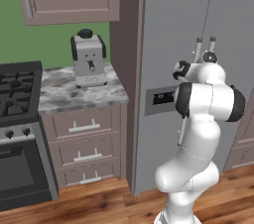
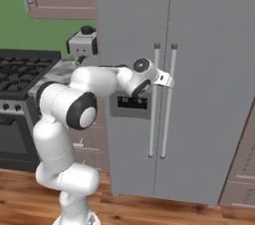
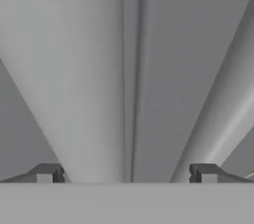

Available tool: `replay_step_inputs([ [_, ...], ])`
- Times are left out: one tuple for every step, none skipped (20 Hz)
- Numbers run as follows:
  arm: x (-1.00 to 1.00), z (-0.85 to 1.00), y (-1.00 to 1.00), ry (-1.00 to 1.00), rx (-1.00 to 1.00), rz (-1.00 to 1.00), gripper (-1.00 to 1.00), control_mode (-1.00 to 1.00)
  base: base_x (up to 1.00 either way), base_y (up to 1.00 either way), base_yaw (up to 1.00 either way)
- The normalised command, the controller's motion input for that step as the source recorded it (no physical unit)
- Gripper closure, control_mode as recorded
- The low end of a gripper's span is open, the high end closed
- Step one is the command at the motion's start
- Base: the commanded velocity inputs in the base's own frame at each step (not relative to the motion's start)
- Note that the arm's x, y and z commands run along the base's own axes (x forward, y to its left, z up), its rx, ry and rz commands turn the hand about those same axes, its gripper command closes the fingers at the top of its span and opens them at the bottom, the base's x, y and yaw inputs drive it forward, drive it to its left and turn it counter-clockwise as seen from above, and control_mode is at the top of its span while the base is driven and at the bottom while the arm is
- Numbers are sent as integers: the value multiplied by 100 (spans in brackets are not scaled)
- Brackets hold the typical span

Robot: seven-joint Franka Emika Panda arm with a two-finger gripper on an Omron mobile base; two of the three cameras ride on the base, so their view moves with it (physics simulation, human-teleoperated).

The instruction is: Take the bottled waters from the counter and place them in the freezer to freeze. Close the freezer door after placing the bottles.

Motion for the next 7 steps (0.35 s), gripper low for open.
replay_step_inputs([
  [34,0,0,0,0,0,-100,-100,0,0,0],
  [31,0,0,0,0,0,-100,-100,0,0,0],
  [29,0,0,0,0,0,-100,-100,0,0,0],
  [24,5,0,0,0,0,-100,-100,0,0,0],
  [21,6,0,1,0,0,-100,-100,0,0,0],
  [19,1,0,2,2,0,-100,-100,0,0,0],
  [21,0,-2,2,4,0,-100,-100,0,0,0],
])
